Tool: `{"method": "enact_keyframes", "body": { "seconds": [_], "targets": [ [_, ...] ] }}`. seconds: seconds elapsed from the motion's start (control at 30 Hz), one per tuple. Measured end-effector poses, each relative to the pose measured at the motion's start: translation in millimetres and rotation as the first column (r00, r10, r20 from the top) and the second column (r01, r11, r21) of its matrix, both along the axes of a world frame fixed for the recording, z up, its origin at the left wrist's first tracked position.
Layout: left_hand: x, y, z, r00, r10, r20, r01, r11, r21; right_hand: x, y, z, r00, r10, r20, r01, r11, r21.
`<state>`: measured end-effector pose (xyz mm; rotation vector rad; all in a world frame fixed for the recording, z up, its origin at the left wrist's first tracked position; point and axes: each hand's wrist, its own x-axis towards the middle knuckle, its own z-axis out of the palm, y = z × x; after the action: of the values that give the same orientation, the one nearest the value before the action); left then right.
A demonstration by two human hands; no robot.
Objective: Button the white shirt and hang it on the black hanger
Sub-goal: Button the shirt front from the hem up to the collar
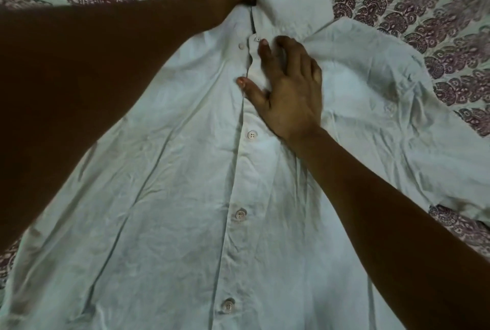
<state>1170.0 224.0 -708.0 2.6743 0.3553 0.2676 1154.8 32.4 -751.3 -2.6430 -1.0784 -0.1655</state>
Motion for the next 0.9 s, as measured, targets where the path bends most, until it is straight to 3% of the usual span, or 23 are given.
{"method": "enact_keyframes", "body": {
  "seconds": [0.13,0.23,0.33,0.43,0.57,0.67,0.77,0.9],
  "targets": [
    [4,-6,-3,0.984,0.100,0.146,-0.082,0.989,-0.122,-3,0,3,1.000,-0.015,-0.018,0.014,0.998,-0.059],
    [9,-1,-1,0.978,0.186,0.096,-0.161,0.960,-0.227,-5,-2,4,1.000,-0.004,0.010,0.005,1.000,-0.022],
    [10,4,-6,0.964,0.250,0.089,-0.234,0.959,-0.158,-3,-3,5,0.999,0.004,-0.050,-0.009,0.994,-0.111],
    [6,-4,-1,0.964,0.246,0.101,-0.251,0.967,0.040,-3,-2,5,0.999,-0.017,-0.046,0.010,0.990,-0.138],
    [-15,-38,13,0.986,0.037,0.162,-0.077,0.966,0.247,-4,-1,7,0.998,-0.043,-0.045,0.035,0.986,-0.163],
    [-45,-51,1,0.978,-0.110,0.176,0.060,0.962,0.268,-2,0,9,0.992,-0.044,-0.115,0.019,0.977,-0.211],
    [-75,-60,-9,0.990,-0.107,0.088,0.084,0.969,0.232,3,-2,17,0.976,-0.007,-0.218,-0.053,0.962,-0.269],
    [-100,-72,-16,0.941,-0.186,-0.283,0.260,0.932,0.252,0,-13,37,0.957,0.018,-0.288,-0.113,0.941,-0.317]
  ]
}}
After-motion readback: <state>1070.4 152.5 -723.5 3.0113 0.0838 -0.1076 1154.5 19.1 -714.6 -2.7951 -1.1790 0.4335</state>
